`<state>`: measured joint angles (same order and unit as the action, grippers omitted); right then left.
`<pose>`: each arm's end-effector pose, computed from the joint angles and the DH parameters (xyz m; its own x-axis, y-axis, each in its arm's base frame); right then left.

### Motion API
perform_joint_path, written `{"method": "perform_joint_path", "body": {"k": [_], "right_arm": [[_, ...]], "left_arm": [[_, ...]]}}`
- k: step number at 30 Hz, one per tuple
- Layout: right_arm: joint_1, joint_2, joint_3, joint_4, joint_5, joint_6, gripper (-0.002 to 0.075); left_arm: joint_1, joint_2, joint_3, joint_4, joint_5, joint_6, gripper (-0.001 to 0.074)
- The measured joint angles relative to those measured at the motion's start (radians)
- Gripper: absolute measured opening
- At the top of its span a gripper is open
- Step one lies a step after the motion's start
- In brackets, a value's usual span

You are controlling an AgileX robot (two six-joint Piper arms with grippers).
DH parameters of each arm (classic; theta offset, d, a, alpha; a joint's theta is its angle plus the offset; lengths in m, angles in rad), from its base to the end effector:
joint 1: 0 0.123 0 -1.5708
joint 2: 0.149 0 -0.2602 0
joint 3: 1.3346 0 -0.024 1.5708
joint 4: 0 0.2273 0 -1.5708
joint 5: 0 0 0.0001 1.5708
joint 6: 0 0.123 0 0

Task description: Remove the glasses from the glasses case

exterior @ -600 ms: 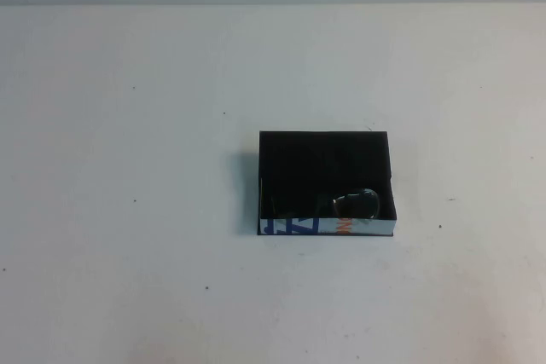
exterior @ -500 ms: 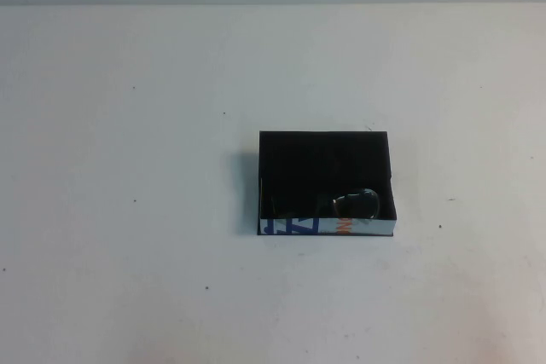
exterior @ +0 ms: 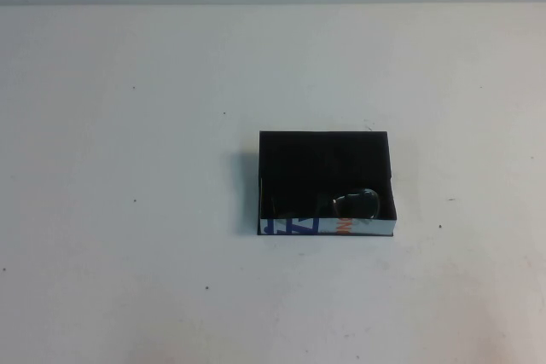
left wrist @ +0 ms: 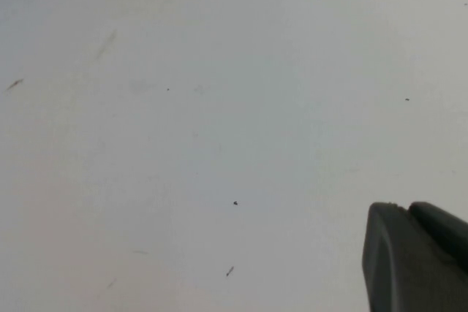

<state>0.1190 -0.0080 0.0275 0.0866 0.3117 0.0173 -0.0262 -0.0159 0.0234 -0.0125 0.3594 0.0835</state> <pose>0.0859 0.0136 0.1692 -0.2520 0.0701 -0.9652 -0.1197 0.9874 0.1030 0.0849 -0.0028 0.1655 -0.2731 0.0789 -0.9588 0.0501 0.9964 0.0677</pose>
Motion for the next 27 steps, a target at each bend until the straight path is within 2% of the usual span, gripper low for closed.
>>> {"method": "perform_joint_path", "body": {"k": [21, 24, 27], "right_arm": [[0.000, 0.000, 0.000, 0.010, -0.015, 0.000, -0.0018], [0.000, 0.000, -0.064, 0.013, -0.006, 0.000, -0.0018], [0.000, 0.000, -0.232, 0.014, 0.059, 0.000, -0.0018]], "left_arm": [[0.000, 0.000, 0.000, 0.000, 0.000, 0.000, -0.0005], [0.000, 0.000, 0.000, 0.000, 0.000, 0.000, -0.0005], [0.000, 0.000, 0.000, 0.000, 0.000, 0.000, -0.0005]]}}
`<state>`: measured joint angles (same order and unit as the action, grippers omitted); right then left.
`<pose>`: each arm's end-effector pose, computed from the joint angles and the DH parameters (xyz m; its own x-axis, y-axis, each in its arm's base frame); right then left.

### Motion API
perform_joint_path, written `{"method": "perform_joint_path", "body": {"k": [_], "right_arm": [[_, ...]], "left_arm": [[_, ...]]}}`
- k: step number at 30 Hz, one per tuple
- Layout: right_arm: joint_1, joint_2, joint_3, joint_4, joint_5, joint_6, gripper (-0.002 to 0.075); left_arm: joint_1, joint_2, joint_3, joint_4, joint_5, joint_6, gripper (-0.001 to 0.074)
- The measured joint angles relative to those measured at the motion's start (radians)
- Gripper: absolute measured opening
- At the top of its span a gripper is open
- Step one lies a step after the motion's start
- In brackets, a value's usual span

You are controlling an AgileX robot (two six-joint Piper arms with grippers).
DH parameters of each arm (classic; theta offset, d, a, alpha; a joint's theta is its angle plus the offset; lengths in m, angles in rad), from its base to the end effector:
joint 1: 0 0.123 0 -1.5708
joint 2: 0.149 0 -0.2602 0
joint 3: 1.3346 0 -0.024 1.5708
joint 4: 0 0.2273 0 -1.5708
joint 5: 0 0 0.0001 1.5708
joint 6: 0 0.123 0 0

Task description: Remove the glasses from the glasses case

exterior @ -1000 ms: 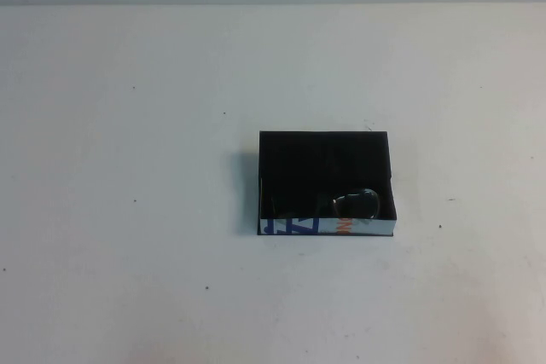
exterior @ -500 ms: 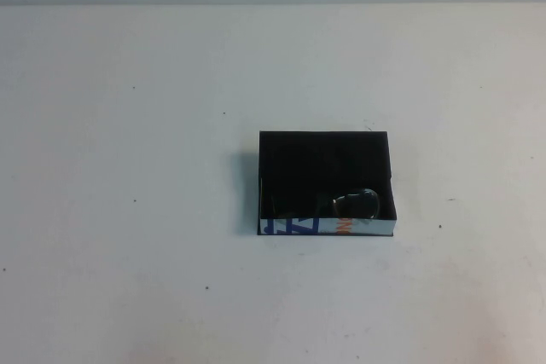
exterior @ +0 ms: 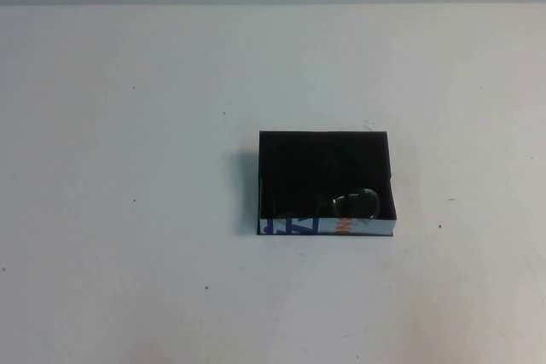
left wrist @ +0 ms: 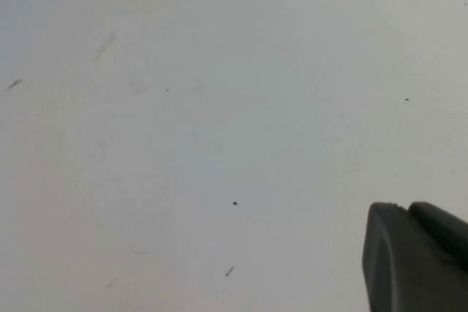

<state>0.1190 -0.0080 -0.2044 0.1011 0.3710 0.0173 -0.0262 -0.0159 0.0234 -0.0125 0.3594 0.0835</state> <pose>0.0740 0.0134 0.2409 -0.0859 0.1018 -0.9911 -0.1462 0.9827 0.1136 0.0849 -0.0028 0.1655 -0.2731 0.0789 -0.9588 0.0501 0.9964 0.0677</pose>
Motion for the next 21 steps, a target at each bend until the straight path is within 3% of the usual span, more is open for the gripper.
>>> {"method": "perform_joint_path", "body": {"k": [5, 12, 15, 21], "right_arm": [[0.000, 0.094, -0.328, 0.094, 0.333, -0.002, -0.0018], [0.000, 0.421, -0.446, 0.155, 0.454, -0.106, -0.0018], [0.002, 0.582, -0.500, 0.198, 0.539, -0.229, -0.0018], [0.066, 0.865, -0.692, 0.202, 0.667, -0.396, -0.0018]], "left_arm": [[0.000, 0.000, 0.000, 0.000, 0.000, 0.000, -0.0005], [0.000, 0.000, 0.000, 0.000, 0.000, 0.000, -0.0005], [0.000, 0.000, 0.000, 0.000, 0.000, 0.000, -0.0005], [0.000, 0.000, 0.000, 0.000, 0.000, 0.000, -0.0005]]}}
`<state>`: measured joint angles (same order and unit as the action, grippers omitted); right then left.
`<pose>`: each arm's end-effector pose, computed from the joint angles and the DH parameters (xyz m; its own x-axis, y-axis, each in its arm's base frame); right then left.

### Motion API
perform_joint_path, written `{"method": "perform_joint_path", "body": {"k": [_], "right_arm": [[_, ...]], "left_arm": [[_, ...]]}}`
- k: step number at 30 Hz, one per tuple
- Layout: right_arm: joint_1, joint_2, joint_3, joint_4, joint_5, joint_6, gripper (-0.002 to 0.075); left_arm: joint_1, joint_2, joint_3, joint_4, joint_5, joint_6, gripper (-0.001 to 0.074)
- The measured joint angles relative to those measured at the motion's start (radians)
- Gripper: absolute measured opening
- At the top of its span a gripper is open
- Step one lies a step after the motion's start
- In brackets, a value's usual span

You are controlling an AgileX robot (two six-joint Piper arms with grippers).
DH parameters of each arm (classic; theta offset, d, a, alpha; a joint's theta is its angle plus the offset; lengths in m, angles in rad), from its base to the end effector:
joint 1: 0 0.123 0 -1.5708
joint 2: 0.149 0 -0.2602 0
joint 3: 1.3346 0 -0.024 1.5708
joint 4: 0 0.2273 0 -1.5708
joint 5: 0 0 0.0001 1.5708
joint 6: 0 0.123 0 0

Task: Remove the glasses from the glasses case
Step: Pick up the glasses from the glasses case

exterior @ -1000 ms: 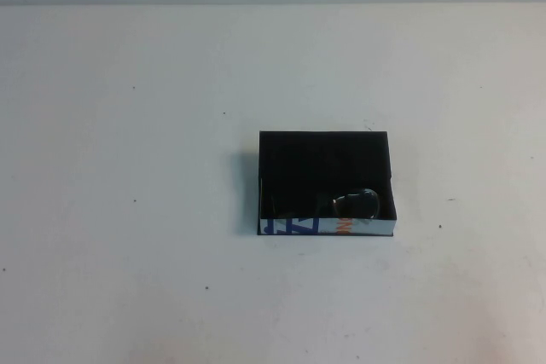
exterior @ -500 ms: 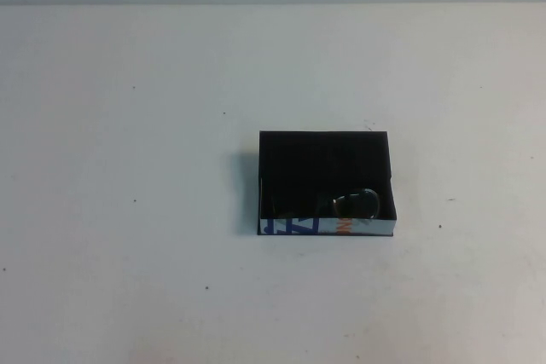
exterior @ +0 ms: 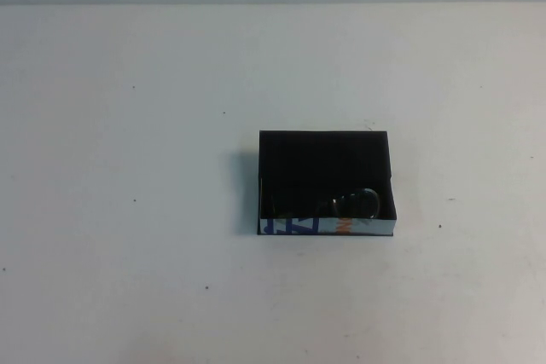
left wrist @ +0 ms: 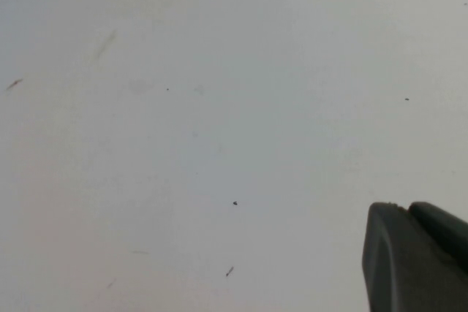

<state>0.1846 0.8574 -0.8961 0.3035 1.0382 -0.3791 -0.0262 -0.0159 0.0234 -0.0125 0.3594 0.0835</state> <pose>0.1494 0.0601 0.3027 -0.6723 -0.3414 -0.6568 -0.4961 0.8664 0.0575 0.0849 -0.0028 0.1655 -0.2731 0.0789 -0.9588 0.0501 0.9964 0.0677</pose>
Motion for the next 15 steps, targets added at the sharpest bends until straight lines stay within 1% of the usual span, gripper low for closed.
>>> {"method": "perform_joint_path", "body": {"k": [6, 8, 10, 12, 15], "right_arm": [[0.110, 0.199, -0.144, -0.117, 0.057, -0.140, -0.0013], [0.145, 0.274, -0.179, -0.156, 0.066, -0.205, 0.0010], [0.168, 0.341, -0.209, -0.176, 0.070, -0.270, 0.0063], [0.188, 0.415, -0.246, -0.185, 0.070, -0.339, 0.0145], [0.220, 0.513, -0.304, -0.202, 0.070, -0.473, 0.0316]], "left_arm": [[0.000, 0.000, 0.000, 0.000, 0.000, 0.000, -0.0005], [0.000, 0.000, 0.000, 0.000, 0.000, 0.000, -0.0005], [0.000, 0.000, 0.000, 0.000, 0.000, 0.000, -0.0005], [0.000, 0.000, 0.000, 0.000, 0.000, 0.000, -0.0005], [0.000, 0.000, 0.000, 0.000, 0.000, 0.000, -0.0005]]}}
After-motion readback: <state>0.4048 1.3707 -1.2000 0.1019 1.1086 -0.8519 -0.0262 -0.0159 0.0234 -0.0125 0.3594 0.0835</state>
